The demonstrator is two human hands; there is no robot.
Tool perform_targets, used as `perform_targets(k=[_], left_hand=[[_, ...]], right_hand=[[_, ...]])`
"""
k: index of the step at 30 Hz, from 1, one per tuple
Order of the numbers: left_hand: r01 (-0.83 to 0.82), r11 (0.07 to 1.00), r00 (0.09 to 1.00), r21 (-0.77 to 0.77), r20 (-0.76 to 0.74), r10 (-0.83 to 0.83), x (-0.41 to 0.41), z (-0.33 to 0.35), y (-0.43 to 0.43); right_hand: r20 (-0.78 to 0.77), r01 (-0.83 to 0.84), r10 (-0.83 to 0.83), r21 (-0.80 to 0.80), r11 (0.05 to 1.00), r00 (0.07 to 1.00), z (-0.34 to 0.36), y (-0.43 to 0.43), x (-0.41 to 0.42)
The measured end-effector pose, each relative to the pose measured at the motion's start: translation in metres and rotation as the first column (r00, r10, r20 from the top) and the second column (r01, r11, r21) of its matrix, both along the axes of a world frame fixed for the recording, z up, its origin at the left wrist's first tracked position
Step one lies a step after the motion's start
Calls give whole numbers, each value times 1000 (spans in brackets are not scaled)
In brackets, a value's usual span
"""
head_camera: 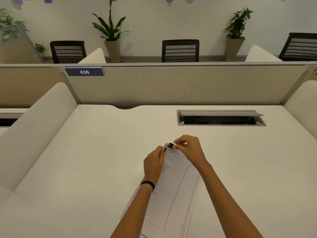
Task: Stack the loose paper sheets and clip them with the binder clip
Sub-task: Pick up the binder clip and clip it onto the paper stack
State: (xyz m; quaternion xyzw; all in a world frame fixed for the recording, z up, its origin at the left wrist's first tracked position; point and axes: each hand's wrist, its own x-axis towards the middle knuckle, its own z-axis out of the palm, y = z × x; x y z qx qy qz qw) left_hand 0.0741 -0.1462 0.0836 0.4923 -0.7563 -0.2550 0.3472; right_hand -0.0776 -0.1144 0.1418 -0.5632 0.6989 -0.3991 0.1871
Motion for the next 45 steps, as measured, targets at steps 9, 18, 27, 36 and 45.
perform_targets(k=[9,18,27,36,45], left_hand=[[39,999,999,-28,13,-38,4,18,4],[62,998,997,-30,-36,-63,4,25,10],[89,995,994,-46,-57,-92,3,31,20],[79,990,973,-116,-209,-102,2,52,22],[21,998,832,-56,-552,-49,13,87,15]], right_hand=[[-8,-33,34,98,995,999,8,-3,-1],[-23,-56,60,129,990,998,17,-2,-3],[-55,-126,138,171,977,989,36,14,-8],[-54,-63,65,42,997,996,44,46,-8],[443,294,-150,-277,915,884,17,99,-22]])
